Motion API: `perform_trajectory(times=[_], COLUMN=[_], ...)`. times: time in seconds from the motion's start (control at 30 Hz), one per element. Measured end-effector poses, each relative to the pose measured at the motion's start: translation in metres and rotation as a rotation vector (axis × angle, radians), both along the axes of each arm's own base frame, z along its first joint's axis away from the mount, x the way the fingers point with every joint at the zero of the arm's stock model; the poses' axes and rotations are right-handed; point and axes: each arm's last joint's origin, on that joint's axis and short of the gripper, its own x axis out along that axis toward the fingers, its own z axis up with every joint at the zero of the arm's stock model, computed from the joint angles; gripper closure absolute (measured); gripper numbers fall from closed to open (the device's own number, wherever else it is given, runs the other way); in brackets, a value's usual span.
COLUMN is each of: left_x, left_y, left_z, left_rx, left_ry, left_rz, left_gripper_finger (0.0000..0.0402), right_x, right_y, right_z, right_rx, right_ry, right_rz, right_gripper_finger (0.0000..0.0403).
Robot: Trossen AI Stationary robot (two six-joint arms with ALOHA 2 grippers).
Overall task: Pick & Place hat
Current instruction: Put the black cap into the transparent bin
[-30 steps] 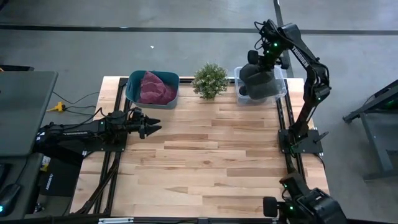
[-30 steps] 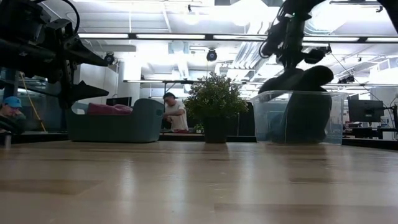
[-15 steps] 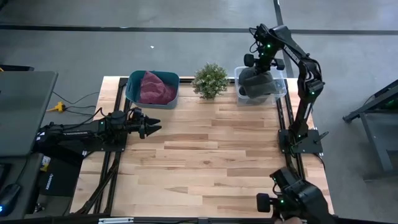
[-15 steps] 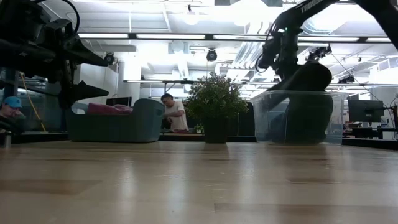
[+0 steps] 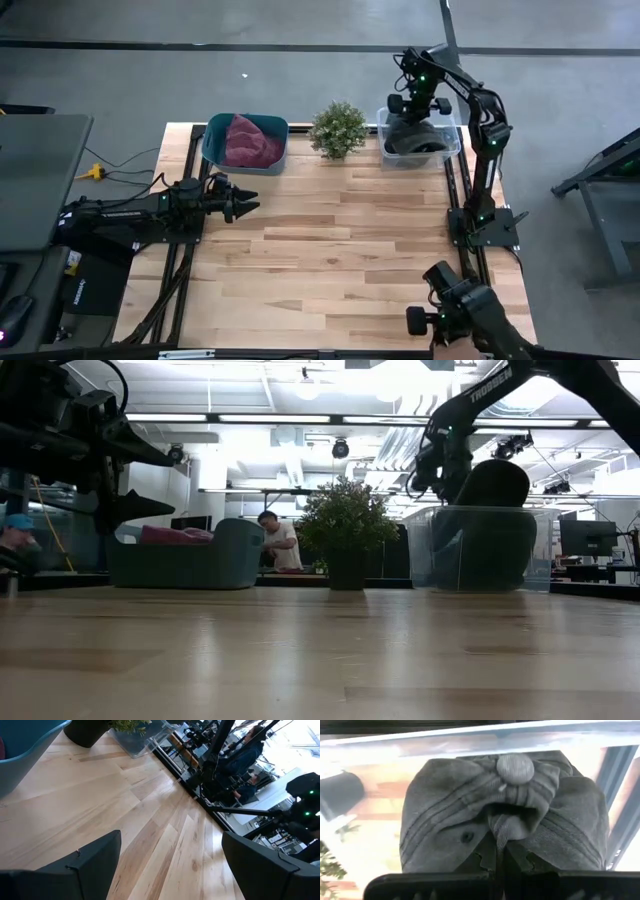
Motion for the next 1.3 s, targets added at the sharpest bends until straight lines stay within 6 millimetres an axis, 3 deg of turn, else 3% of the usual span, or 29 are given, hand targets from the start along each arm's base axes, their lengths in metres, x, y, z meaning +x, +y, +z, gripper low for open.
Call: perform_trajectory(times=[0.6,1.03,1.3], left_x=[0.0,0.0,0.0], left_y=[0.0,0.0,0.0], left_z=[0.0,0.0,0.0], left_rx=[0.0,0.0,0.0], left_ry=[0.0,0.0,0.0], left_rz=[0.0,0.0,0.0], left_gripper_finger=[0.0064,0.0064,0.0064], right_x=[-0.001,0.005,-0.006], right_y=[-0.005,0.003,0.023], right_z=[-0.008,0.001,0.041], right_rx=[-0.034,-0.041,-0.157], right_ry=[0.105,0.047,-0.004], right_rz=[0.078,0.127,0.178], right_gripper_finger=[0.0396,0.0233,0.0209])
